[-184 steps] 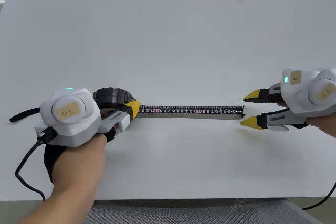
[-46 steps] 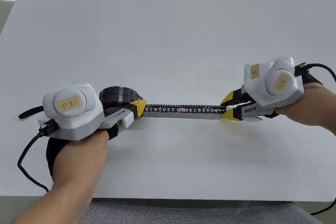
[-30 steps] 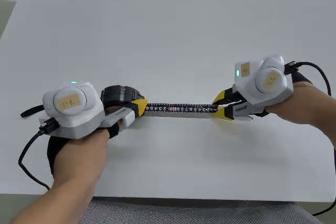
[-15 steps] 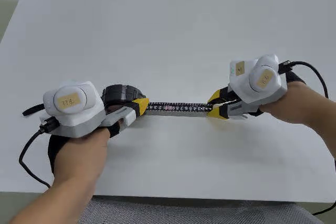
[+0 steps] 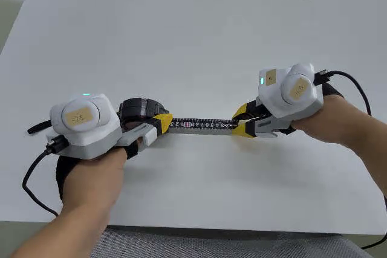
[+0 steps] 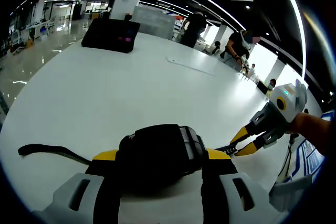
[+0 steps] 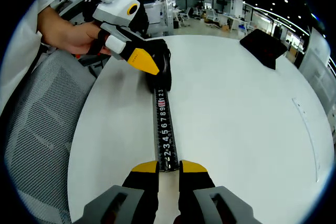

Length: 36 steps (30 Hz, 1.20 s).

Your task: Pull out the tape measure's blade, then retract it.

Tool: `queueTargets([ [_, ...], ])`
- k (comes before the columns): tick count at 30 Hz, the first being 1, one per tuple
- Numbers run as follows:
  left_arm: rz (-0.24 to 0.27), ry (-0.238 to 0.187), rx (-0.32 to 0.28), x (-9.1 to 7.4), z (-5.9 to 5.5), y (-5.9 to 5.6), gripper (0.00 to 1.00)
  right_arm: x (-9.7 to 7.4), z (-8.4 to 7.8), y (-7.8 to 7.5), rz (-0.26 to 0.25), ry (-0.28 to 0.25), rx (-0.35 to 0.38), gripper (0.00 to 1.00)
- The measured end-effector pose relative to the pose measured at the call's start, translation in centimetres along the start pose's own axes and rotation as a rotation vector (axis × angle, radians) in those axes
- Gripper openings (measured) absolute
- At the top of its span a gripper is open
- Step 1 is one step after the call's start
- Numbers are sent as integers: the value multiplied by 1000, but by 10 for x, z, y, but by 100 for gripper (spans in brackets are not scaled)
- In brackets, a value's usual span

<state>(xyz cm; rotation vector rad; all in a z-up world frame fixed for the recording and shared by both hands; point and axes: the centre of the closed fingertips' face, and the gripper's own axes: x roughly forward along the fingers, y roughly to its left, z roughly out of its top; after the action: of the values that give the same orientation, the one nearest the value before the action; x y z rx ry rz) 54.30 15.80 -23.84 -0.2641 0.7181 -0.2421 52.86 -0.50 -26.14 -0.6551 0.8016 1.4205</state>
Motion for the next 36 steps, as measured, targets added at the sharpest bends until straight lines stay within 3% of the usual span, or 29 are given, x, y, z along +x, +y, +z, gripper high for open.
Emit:
queueTargets([
  [36,-7,-2,-9,0,0,0,57,29,33,1,21,-58,1,10],
])
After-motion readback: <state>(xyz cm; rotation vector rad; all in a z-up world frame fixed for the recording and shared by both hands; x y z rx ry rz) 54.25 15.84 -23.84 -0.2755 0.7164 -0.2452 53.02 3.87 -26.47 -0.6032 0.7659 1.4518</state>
